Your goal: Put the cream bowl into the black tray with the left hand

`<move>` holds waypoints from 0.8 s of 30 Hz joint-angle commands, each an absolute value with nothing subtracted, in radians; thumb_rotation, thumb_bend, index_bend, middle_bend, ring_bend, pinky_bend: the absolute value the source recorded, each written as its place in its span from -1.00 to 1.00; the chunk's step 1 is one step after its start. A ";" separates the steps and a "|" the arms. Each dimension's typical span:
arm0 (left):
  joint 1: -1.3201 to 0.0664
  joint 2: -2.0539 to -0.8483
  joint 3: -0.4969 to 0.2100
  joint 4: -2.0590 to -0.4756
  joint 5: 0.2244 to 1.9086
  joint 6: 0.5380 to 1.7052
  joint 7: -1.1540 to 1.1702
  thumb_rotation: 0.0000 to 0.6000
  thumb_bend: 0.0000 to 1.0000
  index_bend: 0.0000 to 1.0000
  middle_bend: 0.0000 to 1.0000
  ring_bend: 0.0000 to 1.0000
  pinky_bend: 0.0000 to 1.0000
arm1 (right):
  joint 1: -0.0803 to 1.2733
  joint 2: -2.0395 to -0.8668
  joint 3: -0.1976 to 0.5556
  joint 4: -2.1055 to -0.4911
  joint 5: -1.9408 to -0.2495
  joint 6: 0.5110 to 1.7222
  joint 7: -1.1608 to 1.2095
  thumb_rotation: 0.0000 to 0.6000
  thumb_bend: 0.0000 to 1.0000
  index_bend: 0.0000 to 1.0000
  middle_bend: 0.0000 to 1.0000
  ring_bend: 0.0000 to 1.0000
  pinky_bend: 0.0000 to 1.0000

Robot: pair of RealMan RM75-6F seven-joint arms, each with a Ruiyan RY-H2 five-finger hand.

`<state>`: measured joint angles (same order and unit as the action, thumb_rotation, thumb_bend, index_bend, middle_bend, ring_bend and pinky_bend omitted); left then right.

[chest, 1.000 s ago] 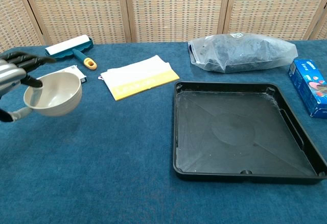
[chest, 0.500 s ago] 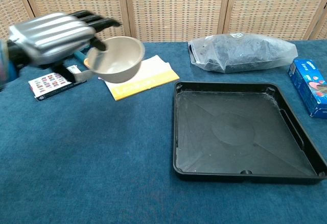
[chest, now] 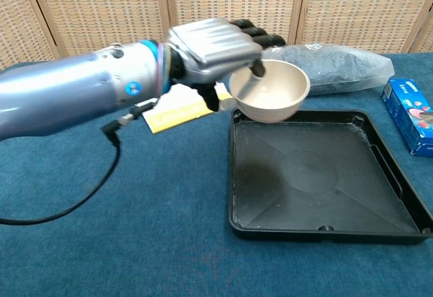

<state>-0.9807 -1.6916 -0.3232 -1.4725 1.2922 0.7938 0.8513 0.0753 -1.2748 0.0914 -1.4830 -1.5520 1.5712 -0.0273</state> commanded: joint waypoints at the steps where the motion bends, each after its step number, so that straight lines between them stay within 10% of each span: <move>1: -1.034 -1.740 -0.326 -1.430 1.255 0.755 0.876 1.00 -0.05 0.28 -1.00 -1.00 -1.00 | 0.076 -1.275 0.092 -1.482 -1.550 1.570 -0.024 1.00 -0.67 -1.00 -1.00 -1.00 -1.00; 18: -1.158 -1.913 -0.274 -1.246 1.163 0.735 0.864 1.00 -0.06 0.25 -1.00 -1.00 -1.00 | 0.079 -1.274 0.087 -1.479 -1.549 1.560 0.006 1.00 -0.67 -1.00 -1.00 -1.00 -1.00; 24: -1.174 -1.919 -0.259 -1.224 1.142 0.740 0.867 1.00 -0.33 -0.31 -1.00 -1.00 -1.00 | 0.080 -1.276 0.087 -1.477 -1.548 1.558 0.001 1.00 -0.67 -1.00 -1.00 -1.00 -1.00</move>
